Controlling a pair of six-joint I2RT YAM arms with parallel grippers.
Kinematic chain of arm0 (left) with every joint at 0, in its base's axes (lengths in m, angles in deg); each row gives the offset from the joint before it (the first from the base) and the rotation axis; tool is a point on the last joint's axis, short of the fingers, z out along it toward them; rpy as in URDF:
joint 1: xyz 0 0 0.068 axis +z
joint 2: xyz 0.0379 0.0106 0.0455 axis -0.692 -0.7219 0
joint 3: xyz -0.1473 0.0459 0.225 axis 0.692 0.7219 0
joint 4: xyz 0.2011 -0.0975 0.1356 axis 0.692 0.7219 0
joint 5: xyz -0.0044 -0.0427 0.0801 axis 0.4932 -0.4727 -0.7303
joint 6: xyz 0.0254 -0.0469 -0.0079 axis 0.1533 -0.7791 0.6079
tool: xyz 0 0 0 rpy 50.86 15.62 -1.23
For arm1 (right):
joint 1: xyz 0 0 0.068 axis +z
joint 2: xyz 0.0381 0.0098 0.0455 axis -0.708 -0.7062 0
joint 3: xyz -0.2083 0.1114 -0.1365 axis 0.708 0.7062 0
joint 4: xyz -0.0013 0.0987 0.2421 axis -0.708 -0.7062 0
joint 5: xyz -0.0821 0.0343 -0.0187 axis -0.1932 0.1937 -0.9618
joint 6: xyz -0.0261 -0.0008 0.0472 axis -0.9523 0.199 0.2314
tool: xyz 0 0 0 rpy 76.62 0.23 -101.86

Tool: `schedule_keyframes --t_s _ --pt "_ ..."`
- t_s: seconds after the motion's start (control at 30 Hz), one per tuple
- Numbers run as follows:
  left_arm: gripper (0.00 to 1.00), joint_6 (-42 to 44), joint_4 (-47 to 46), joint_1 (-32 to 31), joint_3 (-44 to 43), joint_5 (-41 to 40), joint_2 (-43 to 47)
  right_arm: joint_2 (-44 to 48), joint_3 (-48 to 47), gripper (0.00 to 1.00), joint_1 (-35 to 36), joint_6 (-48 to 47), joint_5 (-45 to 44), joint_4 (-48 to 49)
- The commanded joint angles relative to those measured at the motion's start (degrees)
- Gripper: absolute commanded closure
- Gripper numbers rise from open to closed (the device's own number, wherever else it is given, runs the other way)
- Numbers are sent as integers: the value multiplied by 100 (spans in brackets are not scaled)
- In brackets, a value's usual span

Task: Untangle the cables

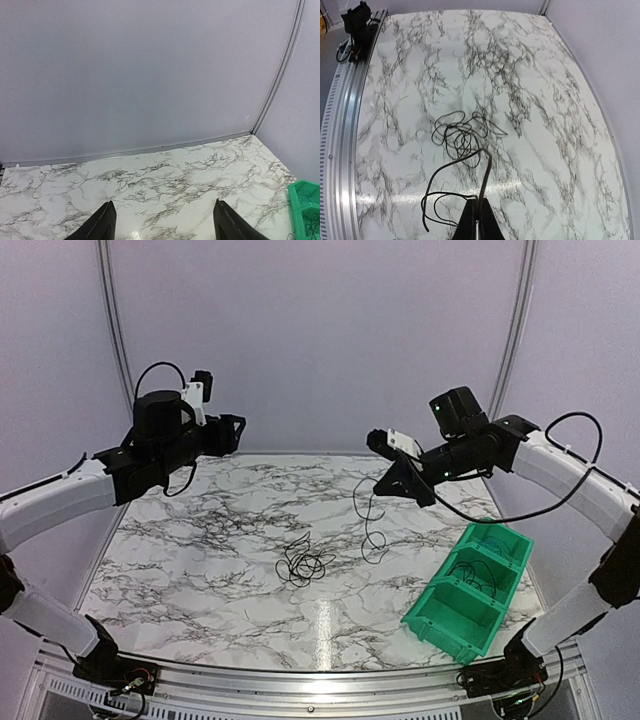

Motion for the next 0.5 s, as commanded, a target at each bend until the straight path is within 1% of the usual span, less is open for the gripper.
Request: schedule_keyframes --t_s 0.0,0.07,0.13,0.2,0.33,0.47 --pt "30 669 449 22 -232 -430 -504 402 504 100 -152 -767 -494 -1039" --pt "30 663 273 29 -77 -551 -613 574 728 100 -204 -909 -656 -1312" --pt "30 621 -164 37 243 -643 -617 791 941 100 -234 -1023 -865 -1568" --pt "29 641 -370 57 464 -667 -656 972 1070 100 -254 -1129 -1008 -1800" --pt "29 649 -384 77 573 -710 -820 1121 1162 100 -612 -1479 -914 -2380" --pt "29 705 -382 77 585 -697 -942 1262 1165 100 -757 -1743 -904 -2961"
